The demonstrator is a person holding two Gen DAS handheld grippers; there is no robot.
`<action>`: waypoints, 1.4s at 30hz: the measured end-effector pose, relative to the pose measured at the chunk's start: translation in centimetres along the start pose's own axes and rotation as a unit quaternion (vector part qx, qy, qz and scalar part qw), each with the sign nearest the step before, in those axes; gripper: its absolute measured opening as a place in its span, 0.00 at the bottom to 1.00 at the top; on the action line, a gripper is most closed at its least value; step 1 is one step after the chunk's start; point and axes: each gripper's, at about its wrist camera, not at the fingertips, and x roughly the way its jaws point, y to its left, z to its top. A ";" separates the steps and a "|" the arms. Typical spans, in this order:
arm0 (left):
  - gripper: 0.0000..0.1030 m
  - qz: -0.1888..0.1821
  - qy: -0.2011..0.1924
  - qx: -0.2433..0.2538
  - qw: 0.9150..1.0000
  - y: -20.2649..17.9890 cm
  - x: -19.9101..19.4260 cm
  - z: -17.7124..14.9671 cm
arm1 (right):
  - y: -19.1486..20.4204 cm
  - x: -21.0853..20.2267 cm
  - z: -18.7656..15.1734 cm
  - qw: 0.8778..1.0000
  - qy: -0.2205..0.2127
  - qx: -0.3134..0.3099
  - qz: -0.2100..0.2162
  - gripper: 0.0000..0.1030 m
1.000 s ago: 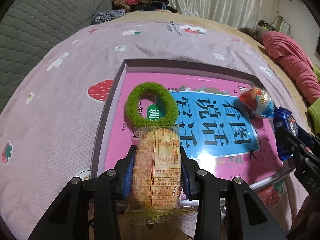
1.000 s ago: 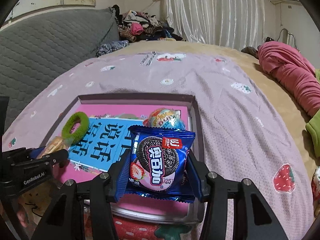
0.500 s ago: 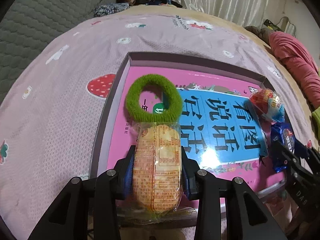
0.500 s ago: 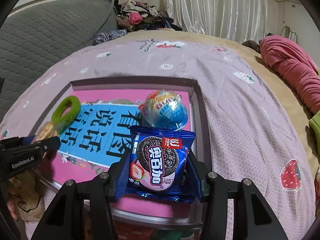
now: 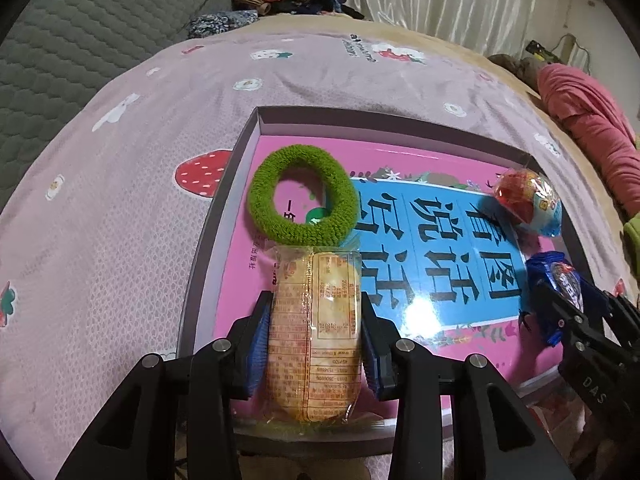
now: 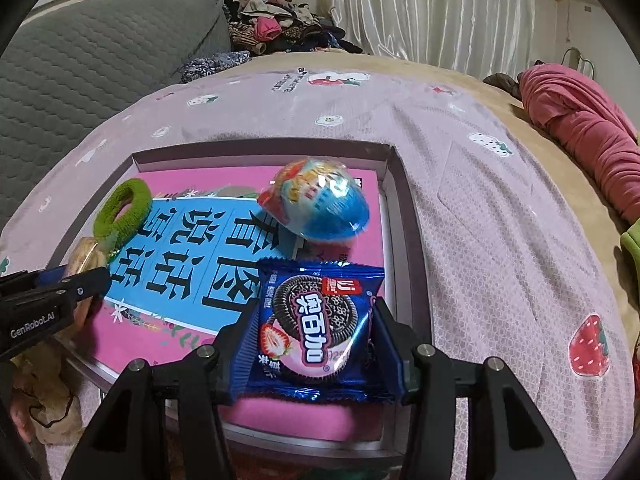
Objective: Organize objects
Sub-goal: 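Lower the wafer packet with left gripper while right gripper opens on the Oreo packet, then open left gripper on the wafer packet while right gripper withdraws from the tray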
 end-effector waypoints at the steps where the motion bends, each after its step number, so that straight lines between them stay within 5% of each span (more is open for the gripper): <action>1: 0.40 0.001 0.001 0.001 1.000 0.0 -0.1 -0.1 | 0.1 0.0 0.1 1.000 0.000 -0.001 -0.001 0.53; 5: 0.45 0.003 -0.002 0.004 1.000 -0.2 -0.5 -0.2 | 0.2 -0.2 0.1 1.000 -0.002 -0.002 -0.002 0.64; 17: 0.71 0.002 -0.014 0.007 1.000 -0.2 -2.0 -0.3 | 0.0 -1.8 0.3 1.000 -0.014 0.004 -0.006 0.73; 30: 0.75 0.003 -0.042 0.004 0.999 0.3 -6.4 -1.0 | 0.8 -6.3 1.2 0.998 -0.056 0.004 -0.011 0.82; 42: 0.76 0.011 -0.067 0.003 0.998 1.3 -14.1 -1.8 | 3.3 -14.9 1.2 0.994 -0.106 -0.008 -0.003 0.90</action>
